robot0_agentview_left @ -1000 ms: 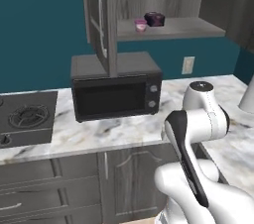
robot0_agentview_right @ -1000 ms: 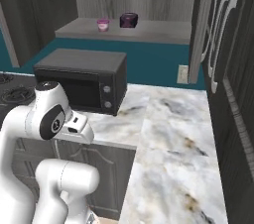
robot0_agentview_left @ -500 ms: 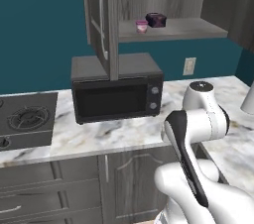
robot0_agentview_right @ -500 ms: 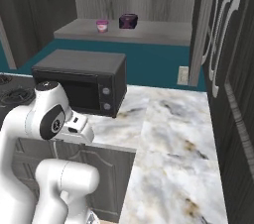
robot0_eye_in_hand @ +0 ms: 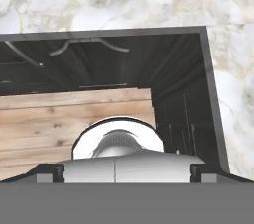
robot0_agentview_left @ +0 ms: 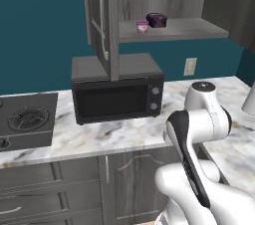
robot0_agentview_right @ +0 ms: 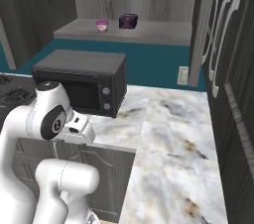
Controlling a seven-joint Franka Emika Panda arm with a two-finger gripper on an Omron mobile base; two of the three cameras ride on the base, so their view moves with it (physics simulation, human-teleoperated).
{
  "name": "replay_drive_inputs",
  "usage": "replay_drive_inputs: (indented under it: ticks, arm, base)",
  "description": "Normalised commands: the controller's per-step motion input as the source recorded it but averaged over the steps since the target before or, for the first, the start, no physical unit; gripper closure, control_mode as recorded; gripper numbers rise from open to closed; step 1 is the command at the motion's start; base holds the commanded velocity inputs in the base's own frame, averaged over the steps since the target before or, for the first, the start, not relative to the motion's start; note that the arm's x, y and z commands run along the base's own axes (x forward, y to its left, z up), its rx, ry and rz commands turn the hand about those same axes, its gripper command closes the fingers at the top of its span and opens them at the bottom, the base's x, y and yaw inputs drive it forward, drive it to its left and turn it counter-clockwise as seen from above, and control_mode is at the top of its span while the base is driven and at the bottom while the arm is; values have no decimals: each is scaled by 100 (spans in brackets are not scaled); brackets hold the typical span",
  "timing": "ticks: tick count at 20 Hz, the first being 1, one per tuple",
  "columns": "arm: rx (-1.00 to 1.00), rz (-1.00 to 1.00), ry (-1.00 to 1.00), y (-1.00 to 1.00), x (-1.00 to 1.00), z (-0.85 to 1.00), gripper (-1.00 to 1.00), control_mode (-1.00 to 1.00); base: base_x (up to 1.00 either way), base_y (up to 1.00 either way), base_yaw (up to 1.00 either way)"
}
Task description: Pick the avocado and bread from the counter and place them on the plate. Then pick the jam from the cabinet and place it next to the plate. Lastly close the cabinet door.
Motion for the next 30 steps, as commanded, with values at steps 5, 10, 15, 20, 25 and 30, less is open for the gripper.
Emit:
replay_drive_inputs:
  ticks: [5,10,15,20,25,30]
  arm:
    - [8,5,-10,-18,-6,30,-100,-100]
    - [5,2,-13,-4,0,60,-100,-100]
    - [0,0,-12,0,0,54,-100,-100]
    - [-1,0,-3,0,0,44,-100,-100]
    - [0,0,-3,0,0,47,-100,-100]
    - [0,0,-9,-1,-1,50,-100,-100]
  base:
    - [0,0,0]
    - [0,0,0]
    - [0,0,0]
    - [0,0,0]
    - [0,0,0]
    - [0,0,0]
